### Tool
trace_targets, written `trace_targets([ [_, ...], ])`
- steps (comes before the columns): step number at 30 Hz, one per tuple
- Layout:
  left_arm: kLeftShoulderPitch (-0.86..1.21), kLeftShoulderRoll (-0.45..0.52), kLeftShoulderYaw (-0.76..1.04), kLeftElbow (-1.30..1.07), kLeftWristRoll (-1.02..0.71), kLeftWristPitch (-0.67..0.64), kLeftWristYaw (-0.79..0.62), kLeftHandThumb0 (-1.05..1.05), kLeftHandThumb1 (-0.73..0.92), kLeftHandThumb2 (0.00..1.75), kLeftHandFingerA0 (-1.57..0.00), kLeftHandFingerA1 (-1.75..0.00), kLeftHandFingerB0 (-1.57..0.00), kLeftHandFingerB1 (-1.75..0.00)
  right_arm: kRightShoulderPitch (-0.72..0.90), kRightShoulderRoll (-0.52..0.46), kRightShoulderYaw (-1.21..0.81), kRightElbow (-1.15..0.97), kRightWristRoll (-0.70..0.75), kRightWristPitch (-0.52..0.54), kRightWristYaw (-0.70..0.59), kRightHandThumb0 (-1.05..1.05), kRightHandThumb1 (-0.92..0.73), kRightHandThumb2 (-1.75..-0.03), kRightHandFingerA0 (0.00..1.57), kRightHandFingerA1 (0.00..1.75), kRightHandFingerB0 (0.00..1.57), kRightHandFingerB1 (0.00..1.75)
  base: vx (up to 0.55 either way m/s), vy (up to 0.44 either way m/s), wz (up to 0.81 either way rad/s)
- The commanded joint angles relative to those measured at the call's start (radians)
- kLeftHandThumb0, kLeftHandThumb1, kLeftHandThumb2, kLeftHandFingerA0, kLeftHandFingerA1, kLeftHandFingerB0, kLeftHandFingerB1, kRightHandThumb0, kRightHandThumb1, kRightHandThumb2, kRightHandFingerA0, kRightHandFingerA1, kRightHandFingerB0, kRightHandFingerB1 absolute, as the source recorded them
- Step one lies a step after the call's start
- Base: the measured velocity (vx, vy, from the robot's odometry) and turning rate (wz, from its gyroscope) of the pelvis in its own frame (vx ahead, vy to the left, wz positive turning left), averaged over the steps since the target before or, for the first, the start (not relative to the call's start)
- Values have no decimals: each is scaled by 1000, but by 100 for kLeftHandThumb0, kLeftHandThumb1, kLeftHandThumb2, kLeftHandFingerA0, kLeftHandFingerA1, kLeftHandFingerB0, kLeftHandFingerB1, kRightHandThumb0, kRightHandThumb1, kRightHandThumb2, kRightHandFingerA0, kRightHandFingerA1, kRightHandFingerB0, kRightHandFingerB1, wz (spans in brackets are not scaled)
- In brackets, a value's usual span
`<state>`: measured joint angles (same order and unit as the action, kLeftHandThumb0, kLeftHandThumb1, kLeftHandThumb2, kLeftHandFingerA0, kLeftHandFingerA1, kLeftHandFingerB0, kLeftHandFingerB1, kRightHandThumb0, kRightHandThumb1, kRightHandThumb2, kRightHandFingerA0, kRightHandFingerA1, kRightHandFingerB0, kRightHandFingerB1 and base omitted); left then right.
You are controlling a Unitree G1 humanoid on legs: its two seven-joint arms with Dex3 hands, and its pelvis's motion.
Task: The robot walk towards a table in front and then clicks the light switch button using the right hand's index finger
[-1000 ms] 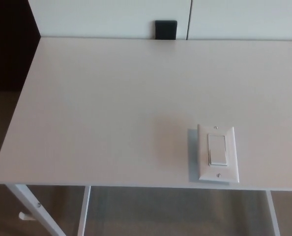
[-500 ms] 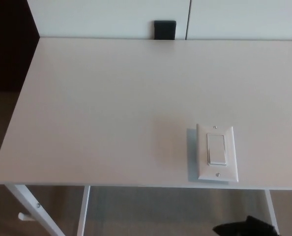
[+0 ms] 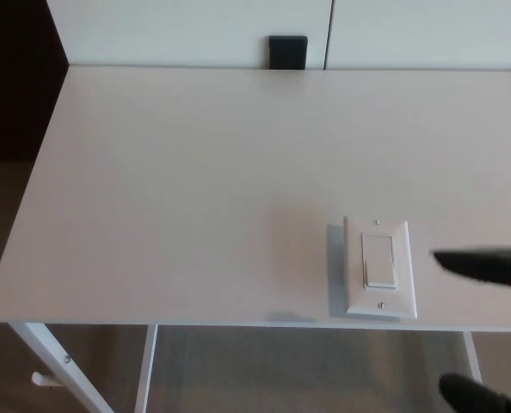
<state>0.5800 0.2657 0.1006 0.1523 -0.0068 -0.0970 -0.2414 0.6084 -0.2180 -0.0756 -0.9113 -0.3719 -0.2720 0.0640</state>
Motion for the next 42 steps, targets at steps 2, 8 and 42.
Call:
trace_targets([
  [2, -4, 26, 22, -20, -16, 47, -16, -16, 62, 58, -45, -42, -42, -40, -214, -40, -22, 71, -374, 138, 65, -66, -47, -56, 0, 48, 20, 65, 0, 0, 0],
  [8, -20, 33, 22, -7, -18, 43, -28, -17, 63, 58, -44, -43, -43, -40, -330, -73, 30, 160, -488, 211, 142, -72, -36, -77, 0, 53, 17, 63, 0, 0, 0],
  [42, -42, 51, 30, 3, -17, 54, -57, -19, 62, 58, -46, -43, -43, -39, -517, -146, 311, 471, -824, 429, 437, -90, -46, -86, 2, 47, 14, 48, 0, 0, 0],
])
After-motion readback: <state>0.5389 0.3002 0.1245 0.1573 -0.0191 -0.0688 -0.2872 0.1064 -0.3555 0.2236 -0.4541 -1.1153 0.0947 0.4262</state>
